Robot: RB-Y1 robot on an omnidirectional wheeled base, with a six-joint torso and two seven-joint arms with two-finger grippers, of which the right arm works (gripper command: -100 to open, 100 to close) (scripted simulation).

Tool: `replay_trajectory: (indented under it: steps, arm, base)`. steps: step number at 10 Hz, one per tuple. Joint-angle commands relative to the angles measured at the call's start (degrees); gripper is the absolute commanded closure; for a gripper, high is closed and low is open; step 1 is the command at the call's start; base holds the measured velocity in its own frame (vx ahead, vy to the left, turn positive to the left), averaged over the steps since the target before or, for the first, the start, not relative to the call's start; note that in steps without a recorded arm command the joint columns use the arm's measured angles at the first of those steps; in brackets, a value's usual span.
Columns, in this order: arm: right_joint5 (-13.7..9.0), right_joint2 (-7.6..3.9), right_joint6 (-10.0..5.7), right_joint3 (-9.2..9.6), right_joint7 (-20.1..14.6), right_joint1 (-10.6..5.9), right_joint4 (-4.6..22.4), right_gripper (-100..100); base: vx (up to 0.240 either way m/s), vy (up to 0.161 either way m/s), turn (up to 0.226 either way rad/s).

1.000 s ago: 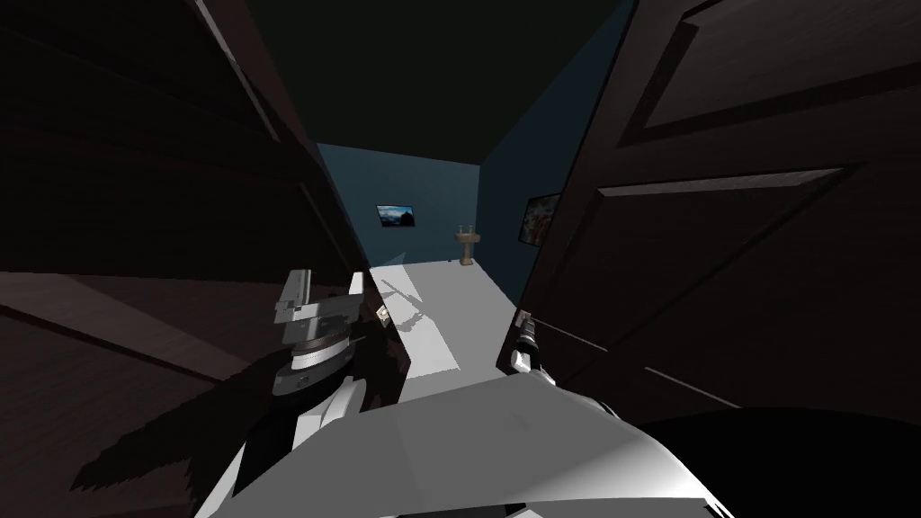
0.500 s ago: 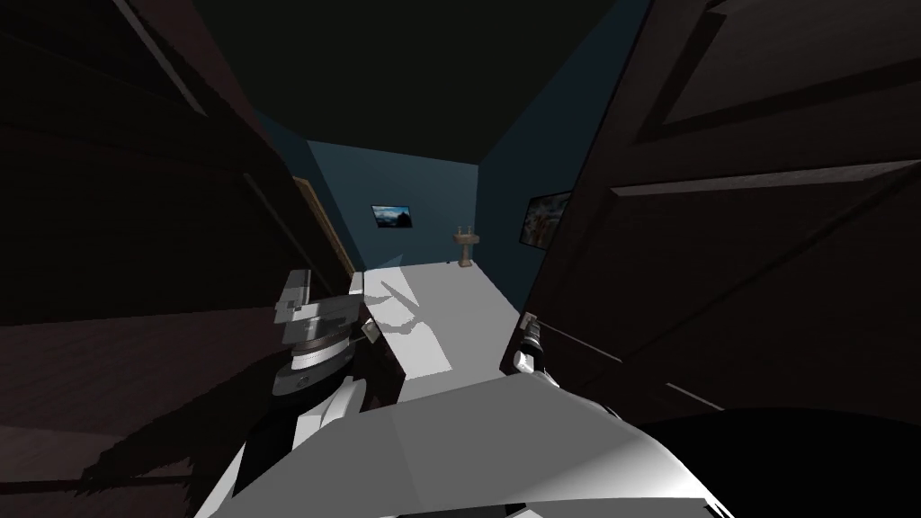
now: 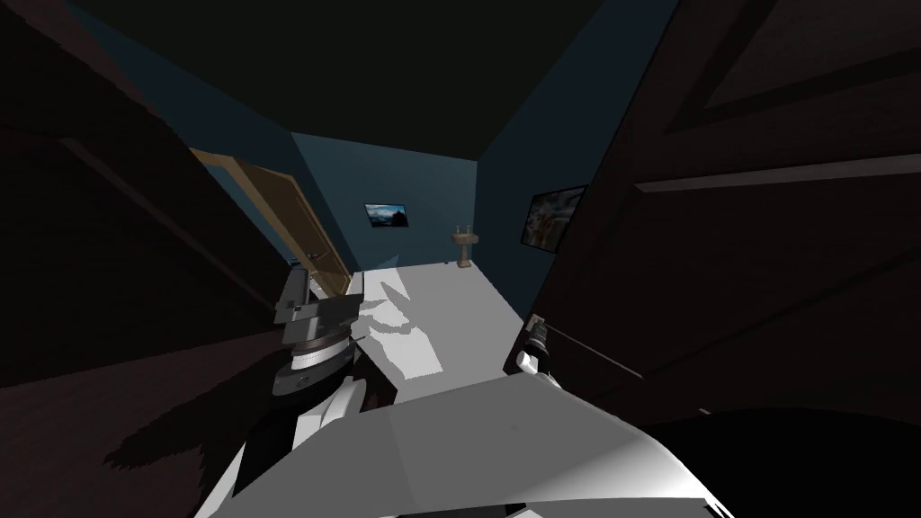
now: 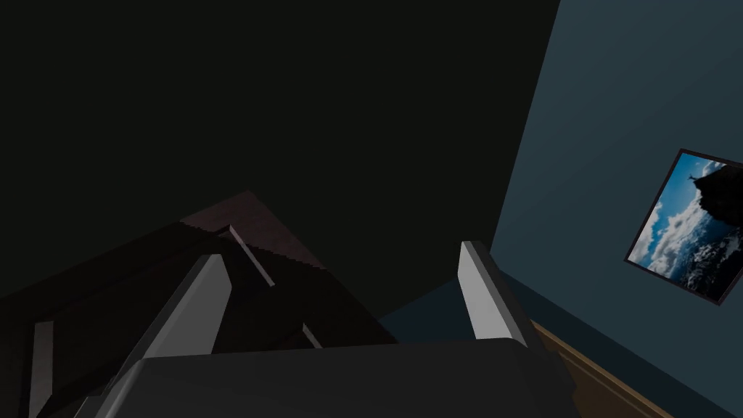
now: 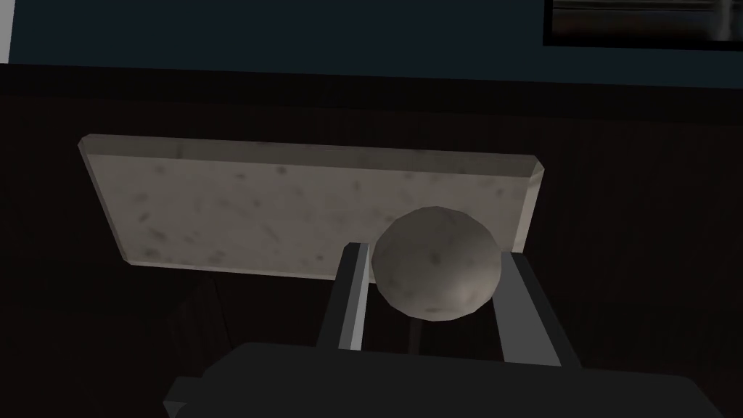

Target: Push the door open

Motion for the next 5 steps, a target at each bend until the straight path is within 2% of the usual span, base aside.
replay_trajectory:
  steps: [1,2,3,4,5]
  arm:
    - [-0.3,-1.09,-1.69,-0.42,-0.3,-1.39,2.9,100]
    - [-0.9,-1.25,-1.83,-1.16,0.0,-1.34,3.4,100]
    - [-0.6,-0.82,-1.23,-0.84,0.1,-0.88,2.5,100]
    - [-1.6,-1.06,-1.64,-2.12,0.7,-0.71,2.6,100]
    - [-1.9,-1.11,-1.72,-2.43,0.9,-0.68,2.6,100]
  base:
    - [0.155,-0.037,-0.039]
    - [0.166,-0.028,-0.033]
    - [0.079,-0.017,-0.028]
    - [0.13,-0.072,-0.028]
    - [0.184,-0.085,-0.026]
